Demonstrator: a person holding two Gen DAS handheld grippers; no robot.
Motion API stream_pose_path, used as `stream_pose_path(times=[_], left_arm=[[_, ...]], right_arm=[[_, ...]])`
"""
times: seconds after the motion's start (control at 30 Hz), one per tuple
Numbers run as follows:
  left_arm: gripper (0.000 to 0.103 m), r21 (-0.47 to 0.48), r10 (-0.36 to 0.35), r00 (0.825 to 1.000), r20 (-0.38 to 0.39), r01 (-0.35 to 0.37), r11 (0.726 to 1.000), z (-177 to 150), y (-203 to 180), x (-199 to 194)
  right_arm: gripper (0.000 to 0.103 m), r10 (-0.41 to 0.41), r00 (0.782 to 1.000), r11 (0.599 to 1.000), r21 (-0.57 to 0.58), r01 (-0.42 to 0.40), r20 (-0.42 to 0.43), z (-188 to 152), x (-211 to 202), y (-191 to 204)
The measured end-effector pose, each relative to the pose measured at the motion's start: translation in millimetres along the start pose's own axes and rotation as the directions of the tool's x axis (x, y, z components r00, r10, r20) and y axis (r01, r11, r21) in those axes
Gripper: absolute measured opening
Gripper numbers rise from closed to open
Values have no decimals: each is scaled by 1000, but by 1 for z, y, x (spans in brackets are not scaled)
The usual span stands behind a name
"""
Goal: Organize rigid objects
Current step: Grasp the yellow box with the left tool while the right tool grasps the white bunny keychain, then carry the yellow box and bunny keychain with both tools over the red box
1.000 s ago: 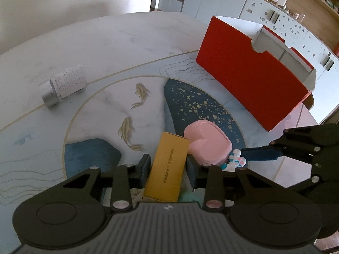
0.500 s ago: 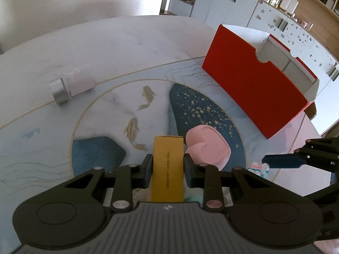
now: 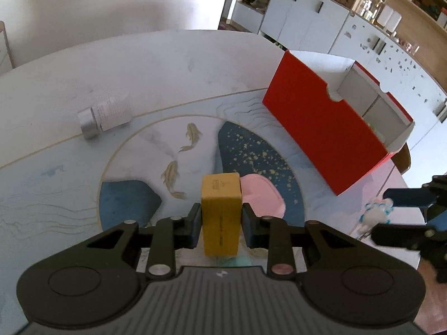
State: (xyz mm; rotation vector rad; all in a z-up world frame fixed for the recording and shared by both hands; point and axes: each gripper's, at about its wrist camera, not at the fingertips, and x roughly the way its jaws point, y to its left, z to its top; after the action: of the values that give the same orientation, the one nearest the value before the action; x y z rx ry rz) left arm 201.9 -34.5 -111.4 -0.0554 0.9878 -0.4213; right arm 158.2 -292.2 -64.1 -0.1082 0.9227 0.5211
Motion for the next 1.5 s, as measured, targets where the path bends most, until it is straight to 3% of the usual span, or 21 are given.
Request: stream_pose_path(times=[0.37,0.6,1.0,1.2,1.5], left_arm=[[29,-2,37,999,28,-37,999,12,-28,-12],[29,10,6,996,88,-7,1000,43,-61,-29],[29,79,-51,993,109,43,996,96,-144,-11],[29,112,-62,995,79,53,992,114,-184,10],[29,132,-14,999,-37,19,991,119,-221,61]], right_arm=[[57,-18,996,1000,3,18,93,26,-39,-52],[57,-44,993,999,-1,45,111,36,-42,-92],[57,-88,988,996,1,88,126,51,-36,-161],[57,-114,987,993,2,114,112,57,-23,-195],[57,-116,991,993,38,114,62,60,6,-237]])
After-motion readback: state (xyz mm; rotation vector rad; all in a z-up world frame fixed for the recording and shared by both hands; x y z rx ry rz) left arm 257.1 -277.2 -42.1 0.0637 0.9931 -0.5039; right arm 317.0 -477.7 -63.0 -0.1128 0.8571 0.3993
